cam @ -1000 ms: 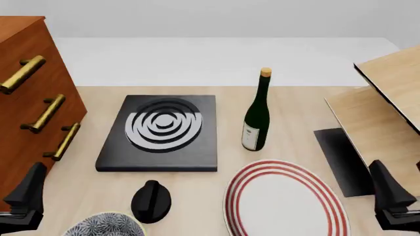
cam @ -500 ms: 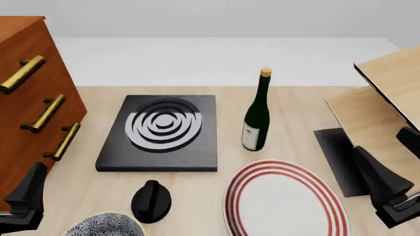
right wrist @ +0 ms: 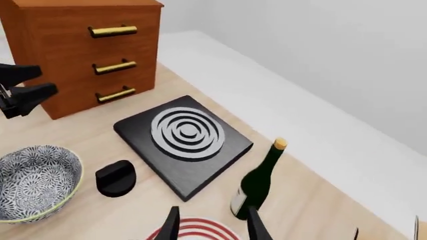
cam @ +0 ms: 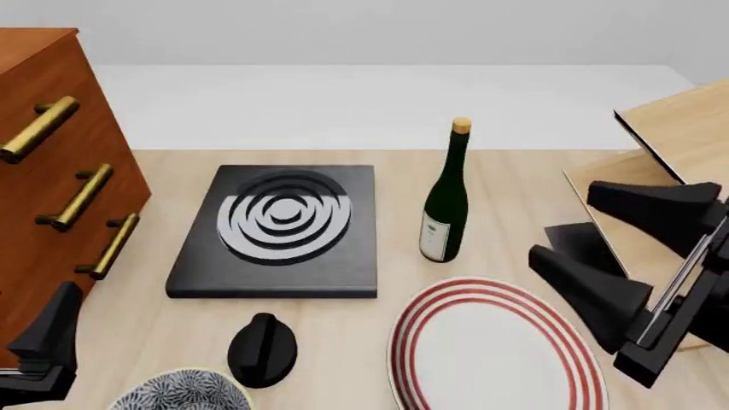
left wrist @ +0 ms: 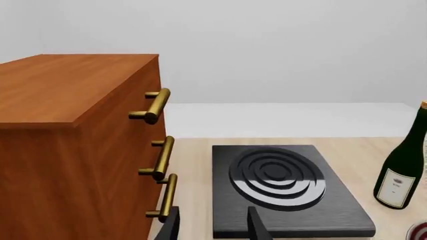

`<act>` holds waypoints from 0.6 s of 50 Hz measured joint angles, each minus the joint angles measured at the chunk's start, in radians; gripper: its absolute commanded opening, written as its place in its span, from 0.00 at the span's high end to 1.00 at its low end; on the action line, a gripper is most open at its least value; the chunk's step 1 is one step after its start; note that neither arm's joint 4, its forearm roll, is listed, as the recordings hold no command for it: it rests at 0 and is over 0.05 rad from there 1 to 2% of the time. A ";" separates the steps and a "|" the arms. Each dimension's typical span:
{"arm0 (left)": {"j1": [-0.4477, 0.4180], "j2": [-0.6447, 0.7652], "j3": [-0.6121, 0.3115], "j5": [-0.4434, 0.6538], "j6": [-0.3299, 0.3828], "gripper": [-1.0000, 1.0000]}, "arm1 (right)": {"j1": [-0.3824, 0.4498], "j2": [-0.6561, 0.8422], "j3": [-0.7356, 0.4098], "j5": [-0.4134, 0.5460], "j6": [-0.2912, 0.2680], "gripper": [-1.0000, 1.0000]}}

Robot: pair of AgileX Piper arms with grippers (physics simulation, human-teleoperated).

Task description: Pick up the akita bowl and put it on the plate.

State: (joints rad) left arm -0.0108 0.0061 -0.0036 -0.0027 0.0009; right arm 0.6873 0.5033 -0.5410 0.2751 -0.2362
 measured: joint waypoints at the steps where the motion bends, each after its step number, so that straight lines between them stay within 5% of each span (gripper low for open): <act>1: 0.000 0.000 0.000 0.000 0.000 0.00 | 0.006 0.005 -0.004 0.002 -0.001 0.00; 30: -0.001 0.002 0.000 -0.001 0.000 0.00 | 0.181 0.222 -0.161 0.043 -0.003 0.00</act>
State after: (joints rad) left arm -0.0114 0.0084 -0.0032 -0.0039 0.0005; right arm 0.8683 0.7249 -0.7024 0.3181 -0.2397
